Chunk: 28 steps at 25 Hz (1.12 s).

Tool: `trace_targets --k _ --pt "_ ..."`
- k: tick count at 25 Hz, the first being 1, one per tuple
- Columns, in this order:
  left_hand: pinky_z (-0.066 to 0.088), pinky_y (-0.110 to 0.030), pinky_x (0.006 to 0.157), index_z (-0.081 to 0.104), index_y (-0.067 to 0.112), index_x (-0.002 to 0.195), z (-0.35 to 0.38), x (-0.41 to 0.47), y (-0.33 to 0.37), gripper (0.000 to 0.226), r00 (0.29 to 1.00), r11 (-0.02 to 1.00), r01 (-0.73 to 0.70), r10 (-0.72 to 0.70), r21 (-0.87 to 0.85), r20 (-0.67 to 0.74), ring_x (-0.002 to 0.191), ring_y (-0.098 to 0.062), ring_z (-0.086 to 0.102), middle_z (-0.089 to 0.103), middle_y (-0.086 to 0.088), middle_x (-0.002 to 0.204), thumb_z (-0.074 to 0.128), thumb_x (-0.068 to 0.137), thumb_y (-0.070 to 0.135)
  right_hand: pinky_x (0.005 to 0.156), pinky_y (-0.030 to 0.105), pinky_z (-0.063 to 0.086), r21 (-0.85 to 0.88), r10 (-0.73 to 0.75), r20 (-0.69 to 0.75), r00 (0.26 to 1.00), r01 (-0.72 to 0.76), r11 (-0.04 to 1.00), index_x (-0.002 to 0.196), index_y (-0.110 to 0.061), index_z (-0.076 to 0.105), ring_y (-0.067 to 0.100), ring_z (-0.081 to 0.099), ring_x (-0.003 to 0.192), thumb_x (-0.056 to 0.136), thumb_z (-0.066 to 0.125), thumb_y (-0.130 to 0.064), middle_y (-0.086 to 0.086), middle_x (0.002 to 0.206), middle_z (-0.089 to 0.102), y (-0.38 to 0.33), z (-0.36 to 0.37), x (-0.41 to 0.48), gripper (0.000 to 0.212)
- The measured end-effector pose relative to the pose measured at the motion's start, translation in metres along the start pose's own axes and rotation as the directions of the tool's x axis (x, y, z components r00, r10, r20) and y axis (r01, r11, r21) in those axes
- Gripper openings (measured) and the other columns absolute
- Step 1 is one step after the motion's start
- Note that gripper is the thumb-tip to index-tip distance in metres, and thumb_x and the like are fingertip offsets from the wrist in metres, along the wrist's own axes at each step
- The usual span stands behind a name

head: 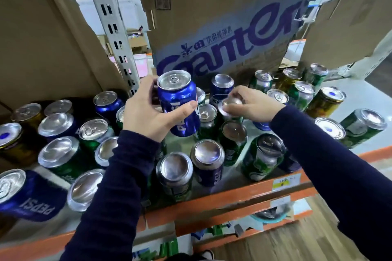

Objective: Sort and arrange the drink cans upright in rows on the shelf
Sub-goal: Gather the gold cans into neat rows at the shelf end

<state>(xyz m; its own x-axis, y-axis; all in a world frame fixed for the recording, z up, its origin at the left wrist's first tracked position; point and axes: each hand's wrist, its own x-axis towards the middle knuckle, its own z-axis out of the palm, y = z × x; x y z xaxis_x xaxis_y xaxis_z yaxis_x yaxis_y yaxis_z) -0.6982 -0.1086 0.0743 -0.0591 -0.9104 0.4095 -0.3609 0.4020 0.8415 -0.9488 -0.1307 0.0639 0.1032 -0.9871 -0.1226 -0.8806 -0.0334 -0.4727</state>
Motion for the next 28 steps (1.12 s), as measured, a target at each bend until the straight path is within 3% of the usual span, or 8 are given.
trace_targets --k 4,9,12,15,18,23,28 --pt "0.04 -0.005 0.068 0.056 0.021 0.099 0.008 0.002 0.01 0.062 1.0 0.998 -0.02 0.019 0.066 0.016 0.08 0.008 0.058 0.064 0.02 0.086 0.072 0.053 0.06 0.101 0.033 0.038 0.118 -0.035 0.065 0.997 0.027 0.993 0.128 -0.018 0.052 0.017 0.051 0.115 0.092 0.048 -0.05 -0.001 0.123 0.056 0.011 0.007 0.001 0.049" --pt "0.044 -0.01 0.067 0.056 0.023 0.094 0.044 0.009 0.036 0.058 0.999 0.993 -0.051 0.048 0.102 0.026 0.078 0.004 0.058 0.064 0.016 0.086 0.071 0.053 0.061 0.083 0.041 0.049 0.146 -0.227 -0.101 0.969 0.24 0.96 0.101 -0.013 0.065 0.019 0.063 0.089 0.092 0.057 -0.029 0.004 0.093 0.068 0.029 -0.006 -0.013 0.02" --pt "0.044 -0.014 0.068 0.055 0.02 0.093 0.076 0.012 0.055 0.058 0.997 0.992 -0.072 0.072 0.105 0.009 0.077 0.001 0.058 0.063 0.016 0.084 0.072 0.053 0.057 0.078 0.026 0.052 0.201 -0.187 -0.272 0.944 0.246 0.948 0.109 -0.02 0.067 0.008 0.064 0.082 0.089 0.062 -0.023 -0.003 0.092 0.069 0.061 -0.034 -0.036 0.02" --pt "0.041 -0.008 0.069 0.055 0.02 0.1 0.121 0.011 0.081 0.056 0.994 0.993 -0.105 0.105 0.05 -0.001 0.081 0.004 0.058 0.062 0.019 0.087 0.072 0.056 0.05 0.076 0.029 0.054 0.212 -0.164 -0.397 0.903 0.264 0.941 0.107 -0.022 0.067 0.011 0.065 0.081 0.085 0.064 -0.03 -0.003 0.091 0.069 0.116 -0.066 -0.057 0.024" --pt "0.043 -0.01 0.072 0.056 0.021 0.105 0.167 0.01 0.109 0.055 0.991 0.991 -0.133 0.133 0.006 0.015 0.084 0.002 0.06 0.063 0.018 0.092 0.077 0.06 0.042 0.074 0.036 0.055 0.246 -0.125 -0.413 0.902 0.242 0.938 0.103 -0.029 0.065 0.011 0.063 0.076 0.08 0.059 -0.043 -0.008 0.086 0.067 0.175 -0.09 -0.071 0.027" --pt "0.039 -0.004 0.07 0.057 0.018 0.103 0.254 0.009 0.146 0.055 0.994 0.994 -0.105 0.104 0.042 0.035 0.08 0.009 0.057 0.062 0.019 0.087 0.086 0.059 0.035 0.082 0.049 0.053 0.264 -0.059 -0.416 0.907 0.182 0.947 0.103 -0.024 0.066 0.02 0.065 0.088 0.083 0.064 -0.03 0.001 0.093 0.068 0.269 -0.115 -0.092 0.021" --pt "0.043 -0.01 0.071 0.052 0.023 0.102 0.323 0.009 0.151 0.059 0.996 0.992 -0.033 0.022 0.124 0.085 0.081 0.004 0.058 0.062 0.018 0.087 0.086 0.055 0.037 0.077 0.035 0.055 0.236 -0.074 -0.437 0.896 0.193 0.952 0.1 -0.016 0.069 0.014 0.064 0.079 0.087 0.066 -0.014 -0.005 0.084 0.066 0.31 -0.118 -0.103 0.014"
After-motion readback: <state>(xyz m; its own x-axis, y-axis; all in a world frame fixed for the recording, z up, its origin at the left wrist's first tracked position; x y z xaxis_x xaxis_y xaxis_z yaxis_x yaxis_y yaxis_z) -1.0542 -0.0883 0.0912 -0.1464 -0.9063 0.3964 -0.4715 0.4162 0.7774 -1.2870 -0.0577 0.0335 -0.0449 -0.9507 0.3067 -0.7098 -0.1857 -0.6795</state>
